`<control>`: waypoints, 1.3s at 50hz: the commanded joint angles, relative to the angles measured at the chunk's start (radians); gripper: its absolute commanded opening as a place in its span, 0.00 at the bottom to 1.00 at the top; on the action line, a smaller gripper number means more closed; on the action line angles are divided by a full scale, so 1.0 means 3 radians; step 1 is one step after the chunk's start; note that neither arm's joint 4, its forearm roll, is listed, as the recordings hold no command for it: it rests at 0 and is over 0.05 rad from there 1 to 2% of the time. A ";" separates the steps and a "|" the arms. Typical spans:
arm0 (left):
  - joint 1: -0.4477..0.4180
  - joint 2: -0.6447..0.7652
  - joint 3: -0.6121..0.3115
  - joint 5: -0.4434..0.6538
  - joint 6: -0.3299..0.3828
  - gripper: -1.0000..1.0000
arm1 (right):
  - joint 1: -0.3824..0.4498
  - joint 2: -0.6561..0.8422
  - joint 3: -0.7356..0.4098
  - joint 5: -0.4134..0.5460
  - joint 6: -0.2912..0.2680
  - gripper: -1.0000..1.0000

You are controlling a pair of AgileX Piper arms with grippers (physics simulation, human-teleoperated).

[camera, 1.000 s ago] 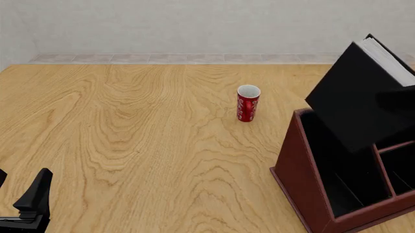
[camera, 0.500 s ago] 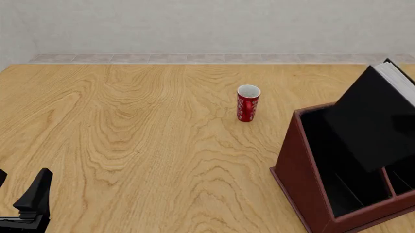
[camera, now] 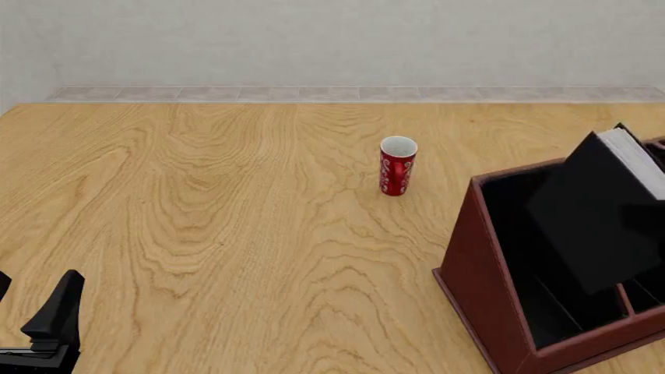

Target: Pick up the book and place it in the left compartment of the caddy.

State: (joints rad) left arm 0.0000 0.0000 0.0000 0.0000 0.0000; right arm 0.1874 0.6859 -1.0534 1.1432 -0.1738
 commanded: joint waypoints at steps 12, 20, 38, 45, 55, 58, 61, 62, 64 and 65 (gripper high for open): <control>0.0000 0.0000 0.0000 0.0000 0.0000 1.00 | -0.0148 -0.0050 0.0419 -0.0348 0.0124 0.00; 0.0000 0.0000 0.0000 0.0000 0.0000 1.00 | -0.0162 -0.0052 0.0550 -0.0460 0.0170 0.00; 0.0000 0.0000 0.0000 0.0000 0.0000 1.00 | -0.0184 -0.0016 0.0780 -0.0714 0.0233 0.00; 0.0000 0.0000 0.0000 0.0000 0.0000 1.00 | -0.0179 0.0035 0.0809 -0.0806 0.0245 0.00; 0.0000 0.0000 0.0000 0.0000 0.0000 1.00 | -0.0161 0.0118 0.0861 -0.0934 0.0252 0.00; 0.0000 0.0000 0.0000 0.0000 0.0000 1.00 | -0.0151 0.0151 0.0902 -0.0995 0.0263 0.00; 0.0000 0.0000 0.0000 0.0000 0.0000 1.00 | -0.0152 0.0182 0.0961 -0.1064 0.0267 0.00; 0.0000 0.0000 0.0000 0.0000 0.0000 1.00 | -0.0154 0.0191 0.0983 -0.1087 0.0269 0.00; 0.0000 0.0000 0.0000 0.0000 0.0000 1.00 | -0.0158 0.0195 0.0992 -0.1099 0.0268 0.00; 0.0000 0.0000 0.0000 0.0000 0.0000 1.00 | -0.0159 0.0202 0.1008 -0.1118 0.0280 0.00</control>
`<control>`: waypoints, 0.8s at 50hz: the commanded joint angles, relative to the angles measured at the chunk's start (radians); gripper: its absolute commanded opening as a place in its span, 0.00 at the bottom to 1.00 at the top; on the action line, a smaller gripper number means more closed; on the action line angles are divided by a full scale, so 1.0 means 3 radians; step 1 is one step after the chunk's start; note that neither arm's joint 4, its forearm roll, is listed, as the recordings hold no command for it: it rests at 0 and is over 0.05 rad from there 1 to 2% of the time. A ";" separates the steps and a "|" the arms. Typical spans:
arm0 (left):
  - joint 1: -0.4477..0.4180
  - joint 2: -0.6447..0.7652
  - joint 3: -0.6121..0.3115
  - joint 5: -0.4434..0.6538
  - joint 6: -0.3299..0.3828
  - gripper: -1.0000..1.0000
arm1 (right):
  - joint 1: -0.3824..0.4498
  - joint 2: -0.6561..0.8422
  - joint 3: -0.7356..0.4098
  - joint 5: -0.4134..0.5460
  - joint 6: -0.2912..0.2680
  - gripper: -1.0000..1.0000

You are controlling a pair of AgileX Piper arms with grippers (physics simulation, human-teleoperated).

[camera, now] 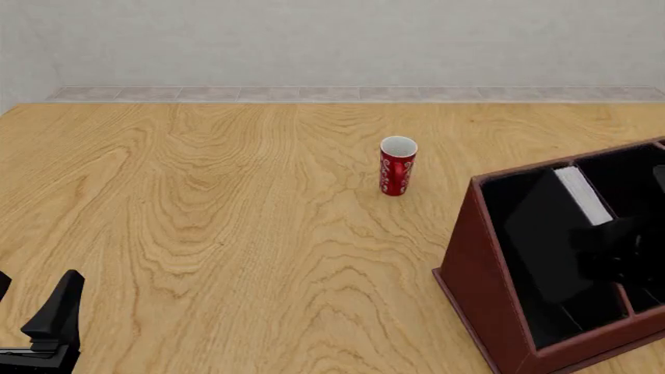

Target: Pick up the book and place it in the left compartment of the caddy.

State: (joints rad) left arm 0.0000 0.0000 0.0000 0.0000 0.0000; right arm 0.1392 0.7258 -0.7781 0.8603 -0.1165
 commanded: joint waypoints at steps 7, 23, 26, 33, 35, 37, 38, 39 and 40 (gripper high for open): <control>0.0000 0.0000 0.0000 0.0000 0.0000 1.00 | -0.0017 0.0089 0.0200 -0.0270 0.0102 0.00; 0.0000 0.0000 0.0000 0.0000 0.0000 1.00 | -0.0071 0.0071 0.0336 -0.0352 0.0103 0.00; 0.0000 0.0000 0.0000 0.0000 0.0000 1.00 | -0.0080 0.0069 0.0347 -0.0362 0.0105 0.00; 0.0000 0.0000 0.0000 0.0000 0.0000 1.00 | -0.0107 0.0057 0.0420 -0.0417 0.0112 0.00; 0.0000 0.0000 0.0000 0.0000 0.0000 1.00 | -0.0113 0.0046 0.0441 -0.0435 0.0121 0.00; 0.0000 0.0000 0.0000 0.0000 0.0000 1.00 | -0.0131 0.0046 0.0473 -0.0456 0.0112 0.00; 0.0000 0.0000 0.0000 0.0000 0.0000 1.00 | -0.0131 0.0042 0.0485 -0.0464 0.0120 0.00; 0.0000 0.0000 0.0000 0.0000 0.0000 1.00 | -0.0134 0.0037 0.0500 -0.0473 0.0118 0.00; 0.0000 0.0000 0.0000 0.0000 0.0000 1.00 | -0.0152 0.0037 0.0519 -0.0486 0.0100 0.00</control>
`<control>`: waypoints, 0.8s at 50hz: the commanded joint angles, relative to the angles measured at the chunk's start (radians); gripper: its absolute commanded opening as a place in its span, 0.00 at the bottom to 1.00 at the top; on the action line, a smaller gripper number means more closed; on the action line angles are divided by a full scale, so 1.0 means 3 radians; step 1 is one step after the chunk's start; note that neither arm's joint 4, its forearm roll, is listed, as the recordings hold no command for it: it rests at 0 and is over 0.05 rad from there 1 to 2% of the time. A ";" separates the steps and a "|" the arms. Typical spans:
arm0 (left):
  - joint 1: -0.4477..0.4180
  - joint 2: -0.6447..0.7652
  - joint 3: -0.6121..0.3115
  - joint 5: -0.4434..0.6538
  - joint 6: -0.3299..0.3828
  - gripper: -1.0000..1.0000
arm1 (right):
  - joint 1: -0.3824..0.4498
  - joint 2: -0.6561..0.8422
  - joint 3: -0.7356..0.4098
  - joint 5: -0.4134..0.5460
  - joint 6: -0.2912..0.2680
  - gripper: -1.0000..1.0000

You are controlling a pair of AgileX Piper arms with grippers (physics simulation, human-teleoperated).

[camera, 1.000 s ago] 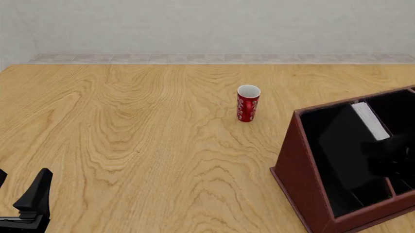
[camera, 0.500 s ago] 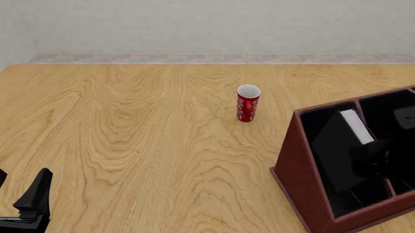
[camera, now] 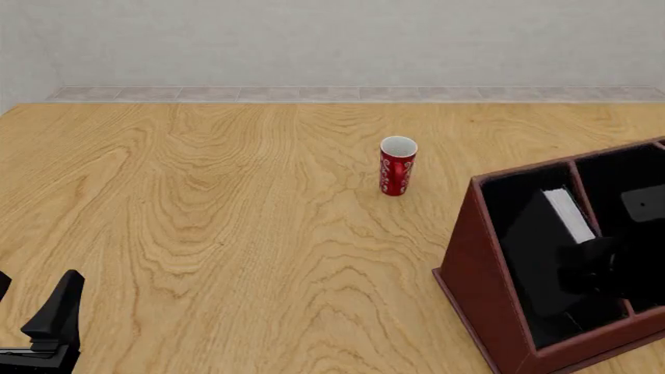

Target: Pick up the book and place it in the left compartment of the caddy.

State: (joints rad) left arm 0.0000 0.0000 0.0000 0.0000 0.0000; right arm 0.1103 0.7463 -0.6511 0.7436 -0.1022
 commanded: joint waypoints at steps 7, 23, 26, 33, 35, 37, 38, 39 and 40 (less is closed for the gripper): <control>0.0000 0.0000 0.0000 0.0000 0.0000 1.00 | -0.0079 -0.0038 0.0188 -0.0177 0.0071 0.00; 0.0000 0.0000 0.0000 0.0000 0.0000 1.00 | -0.0106 -0.0043 0.0362 -0.0345 0.0119 0.00; 0.0000 0.0000 0.0000 0.0000 0.0000 1.00 | -0.0102 -0.0037 0.0381 -0.0373 0.0126 0.00; 0.0000 0.0000 0.0000 0.0000 0.0000 1.00 | -0.0094 -0.0018 0.0421 -0.0434 0.0141 0.00; 0.0000 0.0000 0.0000 0.0000 0.0000 1.00 | -0.0093 -0.0008 0.0446 -0.0466 0.0141 0.00; 0.0000 0.0000 0.0000 0.0000 0.0000 1.00 | -0.0088 0.0002 0.0473 -0.0496 0.0147 0.00; 0.0000 0.0000 0.0000 0.0000 0.0000 1.00 | -0.0093 0.0006 0.0479 -0.0504 0.0146 0.00; 0.0000 0.0000 0.0000 0.0000 0.0000 1.00 | -0.0087 0.0006 0.0485 -0.0511 0.0154 0.00; 0.0000 0.0000 0.0000 0.0000 0.0000 1.00 | -0.0088 0.0012 0.0494 -0.0522 0.0149 0.00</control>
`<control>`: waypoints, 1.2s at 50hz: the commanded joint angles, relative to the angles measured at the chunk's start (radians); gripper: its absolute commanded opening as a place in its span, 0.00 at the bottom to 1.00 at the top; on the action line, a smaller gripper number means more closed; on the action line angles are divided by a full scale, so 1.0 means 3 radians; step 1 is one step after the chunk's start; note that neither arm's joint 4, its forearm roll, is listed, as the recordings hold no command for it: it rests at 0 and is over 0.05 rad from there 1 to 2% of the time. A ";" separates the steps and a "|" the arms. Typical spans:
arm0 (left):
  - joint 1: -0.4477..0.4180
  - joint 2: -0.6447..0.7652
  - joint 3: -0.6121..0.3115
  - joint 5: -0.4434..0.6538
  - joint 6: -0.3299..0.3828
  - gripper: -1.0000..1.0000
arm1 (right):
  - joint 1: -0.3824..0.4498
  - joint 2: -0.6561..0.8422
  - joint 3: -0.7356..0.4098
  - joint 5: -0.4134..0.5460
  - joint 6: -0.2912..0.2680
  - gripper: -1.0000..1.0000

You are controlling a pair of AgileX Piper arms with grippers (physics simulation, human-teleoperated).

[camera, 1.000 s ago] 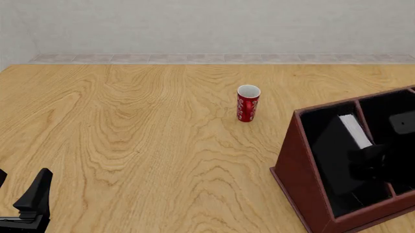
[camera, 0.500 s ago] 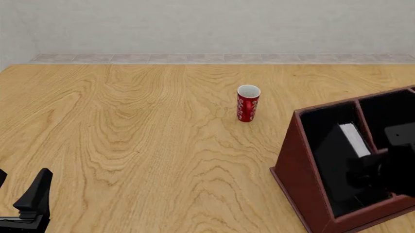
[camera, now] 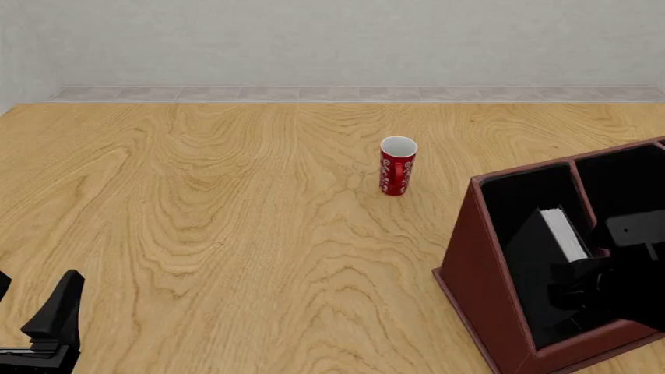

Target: Pick up the book and place it in the left compartment of the caddy.

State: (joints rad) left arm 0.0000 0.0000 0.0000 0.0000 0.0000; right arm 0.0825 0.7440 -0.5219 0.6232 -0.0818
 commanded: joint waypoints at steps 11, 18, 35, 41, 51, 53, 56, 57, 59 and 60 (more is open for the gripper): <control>0.0000 0.0000 0.0000 0.0000 0.0000 1.00 | 0.0020 0.0051 0.0106 -0.0193 0.0097 0.00; 0.0000 0.0000 0.0000 0.0000 0.0000 1.00 | 0.0011 0.0096 0.0147 -0.0275 0.0085 0.00; 0.0000 0.0000 0.0000 0.0000 0.0000 1.00 | 0.0008 0.0193 0.0242 -0.0445 0.0101 0.00; 0.0000 0.0000 0.0000 0.0000 0.0000 1.00 | 0.0006 0.0214 0.0297 -0.0513 0.0110 0.00; 0.0000 0.0000 0.0000 0.0000 0.0000 1.00 | -0.0012 0.0258 0.0350 -0.0593 0.0110 0.00; 0.0000 0.0000 0.0000 0.0000 0.0000 1.00 | -0.0022 0.0272 0.0364 -0.0614 0.0105 0.00; 0.0000 0.0000 0.0000 0.0000 0.0000 1.00 | -0.0038 0.0292 0.0378 -0.0638 0.0091 0.00; 0.0000 0.0000 0.0000 0.0000 0.0000 1.00 | -0.0037 0.0292 0.0377 -0.0638 0.0095 0.00; 0.0000 0.0000 0.0000 0.0000 0.0000 1.00 | -0.0041 0.0296 0.0377 -0.0640 0.0089 0.00; 0.0000 0.0000 0.0000 0.0000 0.0000 1.00 | -0.0043 0.0299 0.0378 -0.0643 0.0088 0.00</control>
State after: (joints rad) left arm 0.0000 0.0000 0.0000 0.0000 0.0000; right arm 0.0763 0.8249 -0.4105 0.4513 -0.0713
